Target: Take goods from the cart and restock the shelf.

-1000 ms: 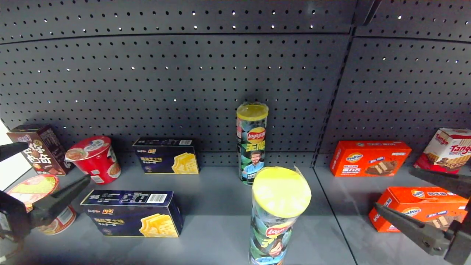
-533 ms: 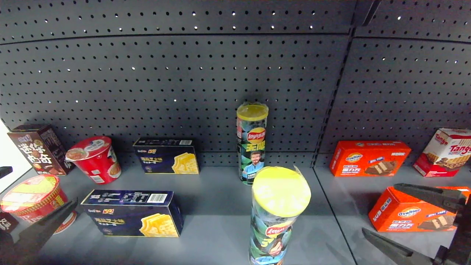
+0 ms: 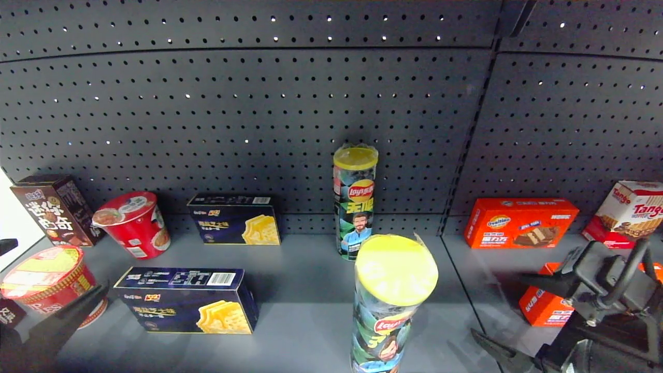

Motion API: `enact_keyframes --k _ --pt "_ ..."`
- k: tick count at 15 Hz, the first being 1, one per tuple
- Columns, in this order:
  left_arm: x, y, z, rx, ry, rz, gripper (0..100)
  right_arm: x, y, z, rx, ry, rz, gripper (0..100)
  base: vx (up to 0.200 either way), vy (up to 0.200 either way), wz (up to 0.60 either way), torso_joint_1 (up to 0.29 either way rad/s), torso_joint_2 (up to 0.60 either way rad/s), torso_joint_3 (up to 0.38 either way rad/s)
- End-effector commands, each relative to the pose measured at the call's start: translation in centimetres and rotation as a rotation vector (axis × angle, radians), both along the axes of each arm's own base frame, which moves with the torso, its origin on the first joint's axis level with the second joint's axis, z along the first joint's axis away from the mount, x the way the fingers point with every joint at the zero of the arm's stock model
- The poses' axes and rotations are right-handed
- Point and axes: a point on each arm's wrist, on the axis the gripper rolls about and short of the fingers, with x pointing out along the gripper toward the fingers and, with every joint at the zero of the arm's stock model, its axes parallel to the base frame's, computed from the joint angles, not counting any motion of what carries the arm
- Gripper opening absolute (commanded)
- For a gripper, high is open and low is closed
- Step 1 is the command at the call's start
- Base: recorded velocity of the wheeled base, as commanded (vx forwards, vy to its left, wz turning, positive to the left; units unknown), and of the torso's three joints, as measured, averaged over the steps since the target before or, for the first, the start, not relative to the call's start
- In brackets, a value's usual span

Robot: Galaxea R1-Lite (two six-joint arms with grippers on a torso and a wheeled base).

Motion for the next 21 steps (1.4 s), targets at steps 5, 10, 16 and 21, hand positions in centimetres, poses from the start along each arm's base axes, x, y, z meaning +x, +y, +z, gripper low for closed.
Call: enact_keyframes --k 5,10,16,21 --pt "0.2 -0.1 -0.5 -0.034 0.034 0.001 100 2.4 2.9 -1.3 -0.019 0.047 0.005 100 0.0 0.0 0.0 0.0 0.0 0.0" --pt "0.2 -0.1 -0.7 -0.035 0.043 0.004 100 3.1 4.5 -1.8 -0.03 0.057 0.032 100 0.0 0.0 0.0 0.0 0.0 0.0" --pt "0.2 -0.1 -0.9 -0.035 0.048 -0.001 100 4.1 5.0 -2.3 -0.042 0.075 0.025 100 0.0 0.0 0.0 0.0 0.0 0.0" --pt "0.2 -0.1 -1.2 -0.034 0.054 -0.002 100 5.0 6.0 -2.3 -0.041 0.077 0.036 100 0.0 0.0 0.0 0.0 0.0 0.0"
